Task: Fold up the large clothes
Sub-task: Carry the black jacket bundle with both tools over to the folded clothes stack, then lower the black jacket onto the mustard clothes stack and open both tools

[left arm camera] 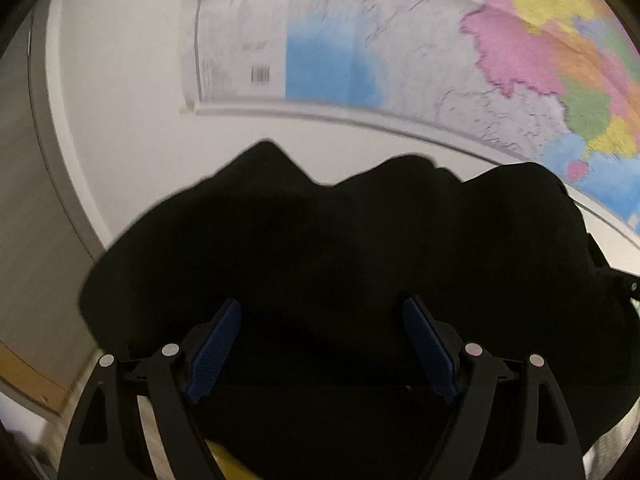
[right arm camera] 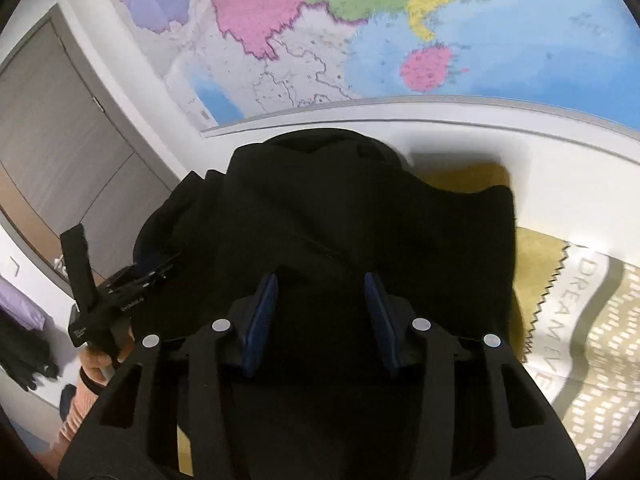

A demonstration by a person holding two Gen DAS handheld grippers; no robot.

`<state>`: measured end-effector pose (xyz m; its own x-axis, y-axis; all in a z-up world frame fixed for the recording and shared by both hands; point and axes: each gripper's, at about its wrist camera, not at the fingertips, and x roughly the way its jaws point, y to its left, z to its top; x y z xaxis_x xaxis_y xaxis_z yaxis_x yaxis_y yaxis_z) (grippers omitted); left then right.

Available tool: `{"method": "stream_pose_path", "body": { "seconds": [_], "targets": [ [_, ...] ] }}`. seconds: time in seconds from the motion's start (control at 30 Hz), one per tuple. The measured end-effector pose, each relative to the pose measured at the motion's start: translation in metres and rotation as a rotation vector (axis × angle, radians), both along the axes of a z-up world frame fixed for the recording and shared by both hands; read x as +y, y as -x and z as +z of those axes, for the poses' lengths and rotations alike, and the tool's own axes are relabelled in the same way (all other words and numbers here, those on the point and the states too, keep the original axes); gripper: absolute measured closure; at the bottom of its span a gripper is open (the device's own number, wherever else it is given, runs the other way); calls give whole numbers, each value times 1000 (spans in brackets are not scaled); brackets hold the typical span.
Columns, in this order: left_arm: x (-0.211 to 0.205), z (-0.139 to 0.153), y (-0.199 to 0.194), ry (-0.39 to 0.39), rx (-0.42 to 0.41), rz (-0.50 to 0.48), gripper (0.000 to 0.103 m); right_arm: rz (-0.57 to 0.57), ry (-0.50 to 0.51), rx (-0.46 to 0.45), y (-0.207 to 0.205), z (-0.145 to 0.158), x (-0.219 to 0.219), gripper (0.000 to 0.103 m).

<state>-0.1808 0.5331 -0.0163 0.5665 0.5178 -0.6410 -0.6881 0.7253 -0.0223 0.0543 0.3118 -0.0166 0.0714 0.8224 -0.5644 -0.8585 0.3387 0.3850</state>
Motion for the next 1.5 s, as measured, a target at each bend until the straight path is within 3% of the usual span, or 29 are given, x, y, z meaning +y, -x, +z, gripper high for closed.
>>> {"method": "stream_pose_path", "body": {
  "seconds": [0.13, 0.37, 0.5, 0.7, 1.0, 1.2, 1.5],
  "targets": [
    [-26, 17, 7, -53, -34, -24, 22, -4, -28, -62, 13, 14, -18, 44],
    [-80, 33, 9, -114, -89, -96, 12, 31, -54, -202, 51, 13, -50, 37],
    [-110, 31, 0, -178, -50, -124, 7, 24, -11, -302, 68, 1, -50, 36],
    [-123, 17, -12, -144, -32, -150, 7, 16, 45, -328, 73, -22, -47, 29],
    [-135, 17, 0, -119, -49, -103, 7, 8, -9, -316, 80, -11, -66, 20],
    [-155, 22, 12, -121, -65, -75, 7, 1, -43, -359, 99, -6, -82, 6],
    [-182, 23, 33, -54, -100, -25, 7, -14, -73, -385, 124, -9, -103, 6]
  ]
}}
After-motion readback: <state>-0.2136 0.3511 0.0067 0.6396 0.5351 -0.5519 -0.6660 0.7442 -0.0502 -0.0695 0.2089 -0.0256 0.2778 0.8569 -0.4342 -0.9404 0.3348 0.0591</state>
